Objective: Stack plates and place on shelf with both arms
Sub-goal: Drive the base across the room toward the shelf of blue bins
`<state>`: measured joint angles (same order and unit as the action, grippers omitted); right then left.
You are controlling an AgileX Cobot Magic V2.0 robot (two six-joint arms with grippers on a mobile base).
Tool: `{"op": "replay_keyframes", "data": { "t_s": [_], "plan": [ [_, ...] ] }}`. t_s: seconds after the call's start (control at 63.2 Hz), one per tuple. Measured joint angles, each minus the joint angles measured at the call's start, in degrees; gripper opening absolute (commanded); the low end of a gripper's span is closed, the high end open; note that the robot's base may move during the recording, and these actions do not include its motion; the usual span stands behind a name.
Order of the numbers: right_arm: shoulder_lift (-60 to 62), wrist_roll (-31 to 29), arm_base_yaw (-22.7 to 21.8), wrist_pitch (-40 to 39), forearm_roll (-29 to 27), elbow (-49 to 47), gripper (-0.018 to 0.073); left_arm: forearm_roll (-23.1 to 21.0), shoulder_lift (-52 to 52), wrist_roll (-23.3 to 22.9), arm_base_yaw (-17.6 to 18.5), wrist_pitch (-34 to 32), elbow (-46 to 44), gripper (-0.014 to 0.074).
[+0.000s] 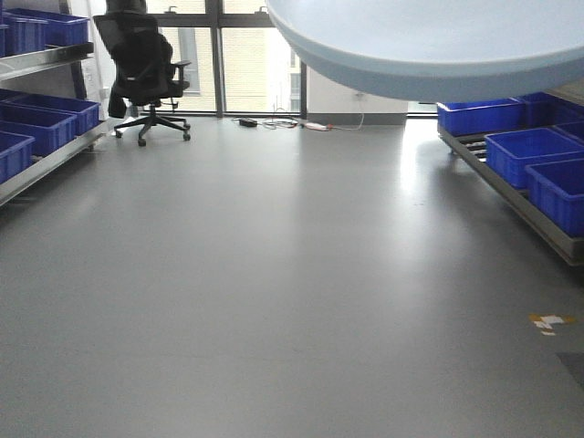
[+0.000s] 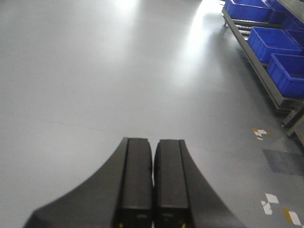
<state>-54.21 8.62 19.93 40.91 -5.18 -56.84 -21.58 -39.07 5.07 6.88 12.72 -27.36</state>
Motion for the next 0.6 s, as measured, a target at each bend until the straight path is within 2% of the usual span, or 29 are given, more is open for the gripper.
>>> {"op": "replay_keyframes", "data": {
  "t_s": [0.602],
  "plan": [
    [0.0,0.0,0.0,0.0,0.0,0.0,0.0048,0.0,0.0,0.0,0.0,0.0,0.0,0.009]
  ]
}}
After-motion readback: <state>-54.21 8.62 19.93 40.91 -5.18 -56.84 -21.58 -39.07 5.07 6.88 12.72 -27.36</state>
